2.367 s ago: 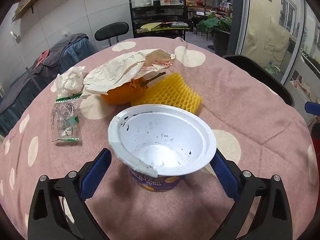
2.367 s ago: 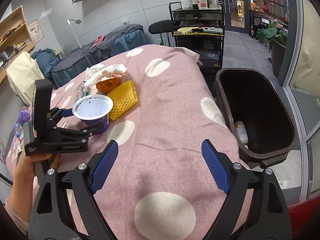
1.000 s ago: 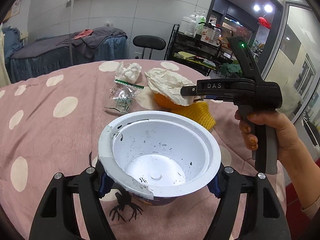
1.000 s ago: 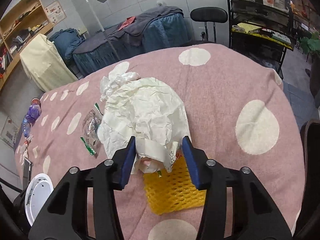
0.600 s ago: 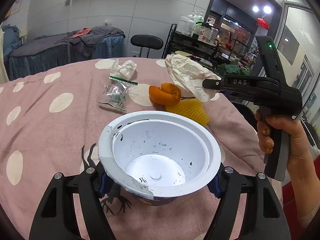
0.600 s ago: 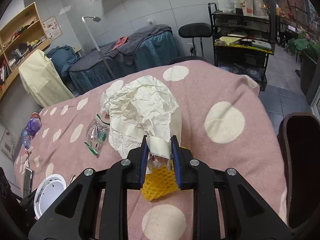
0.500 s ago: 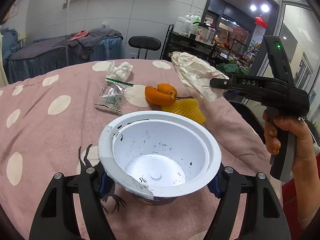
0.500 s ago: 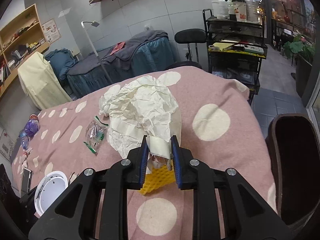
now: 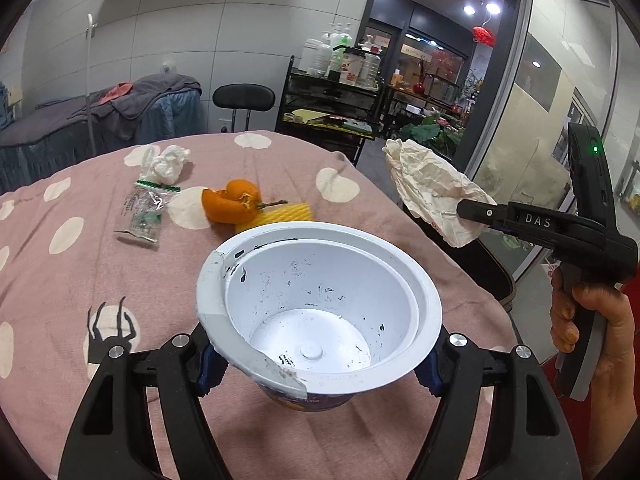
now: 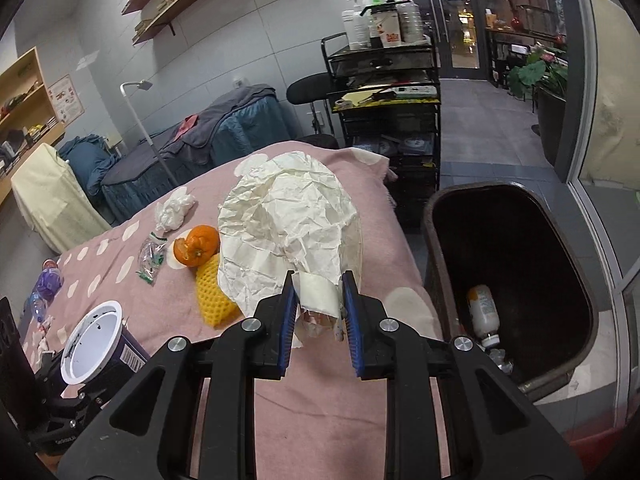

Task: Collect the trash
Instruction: 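Carry the crumpled paper over the bin and open the right tool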

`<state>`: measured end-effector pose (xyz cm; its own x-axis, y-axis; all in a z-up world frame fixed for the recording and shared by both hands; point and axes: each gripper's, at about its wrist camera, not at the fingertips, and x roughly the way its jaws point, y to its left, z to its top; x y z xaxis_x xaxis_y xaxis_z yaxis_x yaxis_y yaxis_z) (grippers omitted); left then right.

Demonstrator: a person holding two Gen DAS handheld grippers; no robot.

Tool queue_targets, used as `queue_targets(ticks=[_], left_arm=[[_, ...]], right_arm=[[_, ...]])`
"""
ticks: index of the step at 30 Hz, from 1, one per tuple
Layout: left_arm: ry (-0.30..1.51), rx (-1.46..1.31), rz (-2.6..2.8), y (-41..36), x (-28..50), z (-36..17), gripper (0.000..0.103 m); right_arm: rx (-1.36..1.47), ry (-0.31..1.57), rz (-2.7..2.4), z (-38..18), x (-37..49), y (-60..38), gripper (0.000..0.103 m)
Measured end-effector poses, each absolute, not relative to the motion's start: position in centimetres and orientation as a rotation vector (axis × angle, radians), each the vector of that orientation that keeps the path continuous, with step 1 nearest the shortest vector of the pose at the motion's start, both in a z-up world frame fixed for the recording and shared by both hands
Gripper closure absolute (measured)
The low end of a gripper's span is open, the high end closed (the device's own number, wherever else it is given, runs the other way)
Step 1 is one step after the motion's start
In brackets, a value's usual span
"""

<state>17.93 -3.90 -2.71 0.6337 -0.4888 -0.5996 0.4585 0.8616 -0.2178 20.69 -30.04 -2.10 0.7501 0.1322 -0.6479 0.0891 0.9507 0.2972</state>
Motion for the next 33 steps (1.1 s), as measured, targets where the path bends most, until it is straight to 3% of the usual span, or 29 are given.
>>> queue_targets(ticks=[13, 24, 26, 28, 31, 33], left_arm=[[0.683, -0.007, -0.643, -10.3, 17.0, -2.1, 0.032], [0.668, 0.057, -0.74, -15.6, 16.1, -1.5, 0.032], [0.666, 0.068, -0.754, -16.4, 16.0, -1.4, 0.032], [0.664, 0.077, -0.768, -17.1, 16.0, -1.4, 0.031], [0.67, 0.083, -0.789, -17.9, 16.2, -1.5, 0.032], [0.685, 0.075, -0.811, -18.5, 16.6, -1.6, 0.032]], right_arm=[[0.401, 0.743, -0.161, -5.3, 15.5, -39.6, 0.08], [0.52, 0.835, -0.267, -11.3, 17.9, -45.5, 0.078], [0.53, 0.855, -0.278, -12.3, 18.5, -45.9, 0.073], [0.543, 0.863, -0.292, -13.2, 18.9, -46.3, 0.057], [0.571, 0.869, -0.298, -14.1, 18.8, -46.4, 0.042], [0.579, 0.86, -0.302, -14.1, 18.5, -46.4, 0.042]])
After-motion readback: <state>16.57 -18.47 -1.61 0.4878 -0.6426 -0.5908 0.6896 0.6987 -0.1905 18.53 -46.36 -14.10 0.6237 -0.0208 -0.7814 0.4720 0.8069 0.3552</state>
